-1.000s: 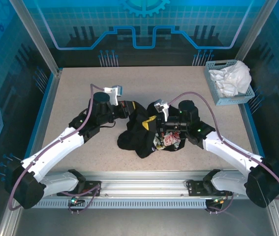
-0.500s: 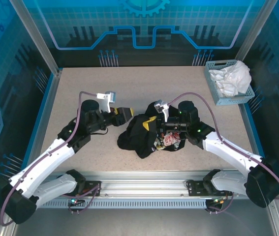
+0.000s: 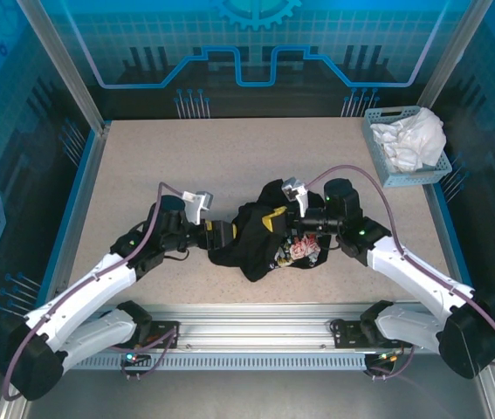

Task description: Fold the inside-out t-shirt

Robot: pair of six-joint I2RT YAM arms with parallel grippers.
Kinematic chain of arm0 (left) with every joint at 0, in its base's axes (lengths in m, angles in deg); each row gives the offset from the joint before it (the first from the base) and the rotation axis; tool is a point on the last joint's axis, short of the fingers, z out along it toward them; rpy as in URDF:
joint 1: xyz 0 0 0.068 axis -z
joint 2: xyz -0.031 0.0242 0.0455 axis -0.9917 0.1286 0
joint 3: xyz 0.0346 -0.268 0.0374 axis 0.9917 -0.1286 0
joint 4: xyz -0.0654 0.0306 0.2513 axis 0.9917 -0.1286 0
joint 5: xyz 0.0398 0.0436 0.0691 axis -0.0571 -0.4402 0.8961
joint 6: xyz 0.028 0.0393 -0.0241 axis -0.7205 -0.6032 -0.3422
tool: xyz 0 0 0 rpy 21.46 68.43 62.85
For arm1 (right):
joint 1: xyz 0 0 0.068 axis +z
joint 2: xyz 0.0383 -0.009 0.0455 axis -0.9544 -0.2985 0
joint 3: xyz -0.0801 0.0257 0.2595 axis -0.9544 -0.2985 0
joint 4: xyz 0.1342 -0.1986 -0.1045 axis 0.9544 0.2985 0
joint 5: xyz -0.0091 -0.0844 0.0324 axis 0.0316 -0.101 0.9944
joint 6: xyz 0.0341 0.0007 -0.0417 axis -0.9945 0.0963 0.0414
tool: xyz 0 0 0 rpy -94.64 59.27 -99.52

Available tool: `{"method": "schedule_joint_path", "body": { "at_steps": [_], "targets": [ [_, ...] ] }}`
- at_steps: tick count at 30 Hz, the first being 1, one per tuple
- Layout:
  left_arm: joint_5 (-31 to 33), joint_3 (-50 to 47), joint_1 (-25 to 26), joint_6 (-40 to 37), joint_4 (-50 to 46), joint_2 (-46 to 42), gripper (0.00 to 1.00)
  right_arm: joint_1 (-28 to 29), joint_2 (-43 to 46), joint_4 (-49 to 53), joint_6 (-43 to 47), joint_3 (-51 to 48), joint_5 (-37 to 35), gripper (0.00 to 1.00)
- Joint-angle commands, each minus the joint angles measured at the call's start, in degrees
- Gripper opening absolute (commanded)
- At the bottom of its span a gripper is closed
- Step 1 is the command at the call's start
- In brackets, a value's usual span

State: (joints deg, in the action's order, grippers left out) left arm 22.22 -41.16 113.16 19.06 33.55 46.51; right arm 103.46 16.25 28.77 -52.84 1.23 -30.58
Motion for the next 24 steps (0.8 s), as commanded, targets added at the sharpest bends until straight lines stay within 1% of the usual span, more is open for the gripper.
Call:
{"method": "schedule_joint_path", "body": {
  "at_steps": [1,6,11,12,15,19,21,24],
  "targets": [
    [-5.0,-1.2,0.8,0.0,5.0,1.1,0.69,-1.1,0.8,1.2,0.9,-0.3,0.2,0.00],
    [-5.2,-0.1,2.4,-0.1,7.6,3.8,0.66,-1.1,0.4,0.9,0.7,-0.3,0.5,0.00],
    [-5.6,1.8,3.1,0.0,9.2,7.3,0.60,-1.1,0.5,0.5,0.5,-0.6,0.8,0.00],
    [-4.9,2.1,3.0,0.1,9.2,7.7,0.57,-1.1,0.6,0.5,0.6,-0.7,0.9,0.00],
    [-2.8,3.0,3.1,0.1,9.9,8.7,0.43,-1.2,1.0,1.1,1.3,-1.1,1.0,0.00],
    [-1.7,3.7,3.0,-0.2,10.9,9.0,0.27,-1.2,1.9,1.9,2.3,-1.6,1.0,0.00],
    [-1.2,3.9,2.9,-0.6,10.9,8.6,0.23,-1.3,2.2,2.7,2.8,-1.7,0.8,0.00],
    [-0.8,4.2,2.8,-0.9,11.0,8.1,0.19,-1.5,2.6,3.0,3.0,-2.0,0.7,0.00]
  ]
}}
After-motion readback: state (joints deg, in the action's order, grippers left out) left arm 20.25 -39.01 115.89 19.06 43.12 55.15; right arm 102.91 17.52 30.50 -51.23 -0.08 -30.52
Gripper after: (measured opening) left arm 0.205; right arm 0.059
